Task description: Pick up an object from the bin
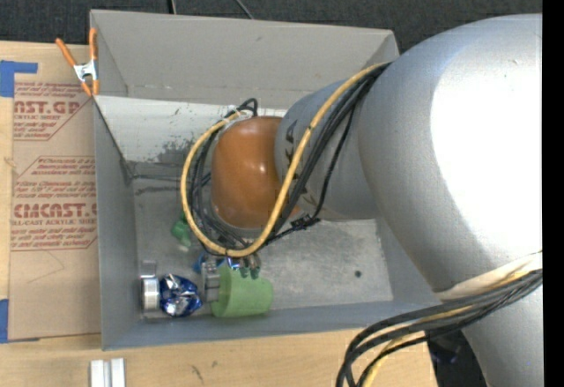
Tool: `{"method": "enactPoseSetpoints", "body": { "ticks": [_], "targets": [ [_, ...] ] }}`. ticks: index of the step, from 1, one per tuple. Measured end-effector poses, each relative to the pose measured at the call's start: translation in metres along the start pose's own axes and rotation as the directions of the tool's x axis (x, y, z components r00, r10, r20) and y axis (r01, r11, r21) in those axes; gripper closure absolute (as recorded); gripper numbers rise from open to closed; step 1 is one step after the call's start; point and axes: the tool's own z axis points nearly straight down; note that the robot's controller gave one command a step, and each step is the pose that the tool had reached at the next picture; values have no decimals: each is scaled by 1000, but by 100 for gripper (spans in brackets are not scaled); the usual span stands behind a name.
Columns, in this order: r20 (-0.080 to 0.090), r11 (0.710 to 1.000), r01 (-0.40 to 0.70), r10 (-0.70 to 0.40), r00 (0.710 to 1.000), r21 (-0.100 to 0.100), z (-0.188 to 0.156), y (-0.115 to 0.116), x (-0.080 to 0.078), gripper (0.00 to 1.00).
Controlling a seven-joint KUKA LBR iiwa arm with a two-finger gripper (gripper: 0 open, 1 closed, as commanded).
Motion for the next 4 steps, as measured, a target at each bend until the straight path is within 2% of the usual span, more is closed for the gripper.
{"method": "enactPoseSetpoints", "body": {
  "ticks": [1,2,3,4],
  "targets": [
    [-4,998,-58,58,998,2,1,-40,-64,0],
    [-10,998,-56,56,998,1,2,-38,-62,100],
    [-8,941,337,-337,941,-4,-25,13,-58,100],
    [-3,657,754,-754,657,-4,-146,8,-76,100]
  ]
}}
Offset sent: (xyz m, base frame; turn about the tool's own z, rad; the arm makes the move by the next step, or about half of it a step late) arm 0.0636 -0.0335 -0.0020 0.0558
